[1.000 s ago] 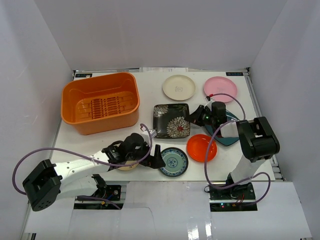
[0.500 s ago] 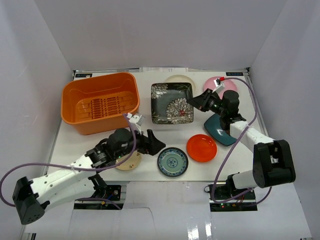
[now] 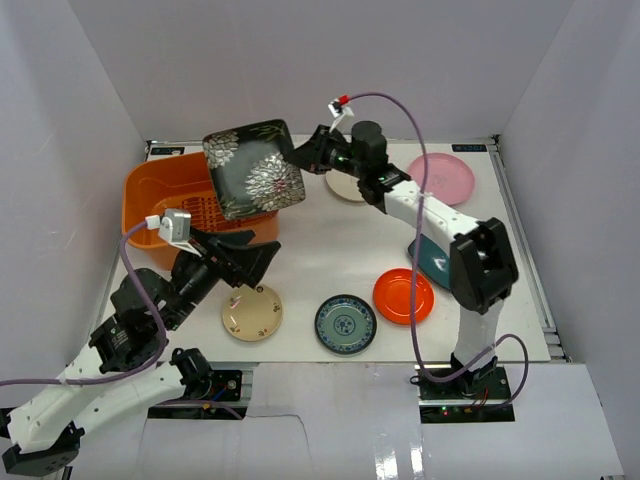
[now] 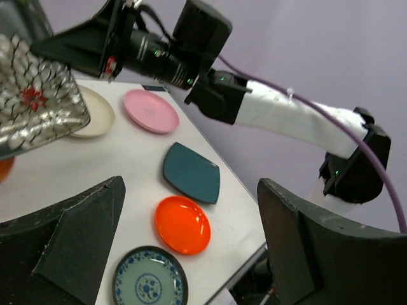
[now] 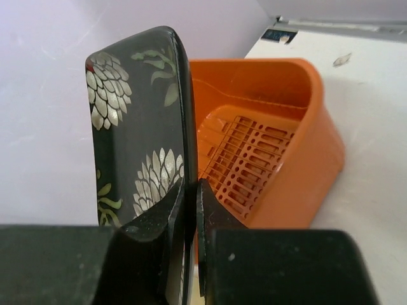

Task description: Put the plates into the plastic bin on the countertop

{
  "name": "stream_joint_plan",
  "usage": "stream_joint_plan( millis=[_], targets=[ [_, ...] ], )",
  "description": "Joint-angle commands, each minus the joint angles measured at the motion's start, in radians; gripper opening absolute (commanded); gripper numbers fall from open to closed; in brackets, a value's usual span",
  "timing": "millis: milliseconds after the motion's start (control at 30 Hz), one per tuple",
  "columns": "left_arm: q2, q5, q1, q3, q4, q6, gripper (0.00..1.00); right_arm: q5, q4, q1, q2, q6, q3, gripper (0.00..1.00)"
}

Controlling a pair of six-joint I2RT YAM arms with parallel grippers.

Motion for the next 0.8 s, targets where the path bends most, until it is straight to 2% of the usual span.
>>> stream_joint_plan(
  millis=[0, 33, 133, 300, 400, 467, 500, 533, 567, 700, 767],
  targets=[
    [0.031, -0.124, -0.004, 0.044, -0.102, 0.056, 0.95, 0.038, 0.054, 0.059, 0.106, 0.065, 0.188, 0.08],
    [0.051, -0.187, -0.004, 0.064, -0.119, 0.067, 0.95, 0.028, 0.041, 0.067, 0.126, 0.065, 0.255, 0.08],
    [0.101, -0.319, -0.003, 0.081, -0.162, 0.079, 0.95, 0.031, 0.085, 0.079, 0.1, 0.074, 0.218, 0.08],
    [0.178, -0.313, -0.003, 0.127, -0.098, 0.101, 0.95, 0.045, 0.108, 0.053, -0.016, 0.056, 0.064, 0.08],
    [0.296, -0.257, 0.034, 0.213, -0.082, 0.135, 0.94, 0.016, 0.128, 0.028, -0.059, 0.072, 0.004, 0.08],
    [0.397, -0.117, 0.103, 0.306, -0.111, 0.118, 0.95, 0.01, 0.146, 0.004, -0.097, 0.099, -0.055, 0.08],
    [0.423, -0.049, 0.223, 0.328, -0.114, 0.104, 0.95, 0.004, 0.16, -0.004, -0.11, 0.105, -0.071, 0.08],
    [0.442, 0.025, 0.293, 0.343, -0.113, 0.086, 0.95, -0.008, 0.162, -0.021, -0.121, 0.109, -0.086, 0.08],
    [0.463, 0.172, 0.437, 0.358, -0.107, 0.048, 0.95, -0.015, 0.162, -0.028, -0.139, 0.118, -0.108, 0.08],
    [0.508, 0.455, 0.725, 0.359, -0.142, -0.017, 0.95, -0.062, 0.172, -0.074, -0.17, 0.151, -0.152, 0.08],
    [0.506, 0.603, 0.813, 0.324, -0.128, -0.043, 0.95, -0.084, 0.192, -0.101, -0.19, 0.165, -0.169, 0.08]
  ],
)
